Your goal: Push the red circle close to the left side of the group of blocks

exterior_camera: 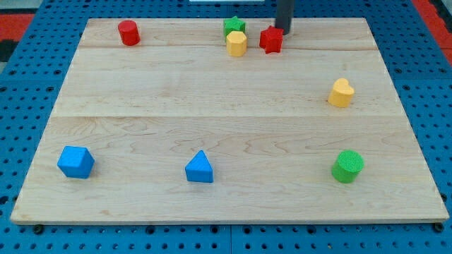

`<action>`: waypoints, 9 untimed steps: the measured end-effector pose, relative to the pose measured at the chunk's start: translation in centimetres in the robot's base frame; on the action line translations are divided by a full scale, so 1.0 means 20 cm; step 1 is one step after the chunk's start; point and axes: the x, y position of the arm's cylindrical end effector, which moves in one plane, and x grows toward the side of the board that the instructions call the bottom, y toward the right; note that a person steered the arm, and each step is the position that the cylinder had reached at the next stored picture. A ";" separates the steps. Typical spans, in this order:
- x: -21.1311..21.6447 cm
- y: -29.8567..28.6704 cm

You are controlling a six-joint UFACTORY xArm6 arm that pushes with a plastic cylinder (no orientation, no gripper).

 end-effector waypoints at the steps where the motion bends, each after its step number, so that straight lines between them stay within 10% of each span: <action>1: 0.08 0.16; 3: 0.10 -0.26; 5: 0.39 -0.04; 7: 0.60 -1.47; 9: 0.10 -2.16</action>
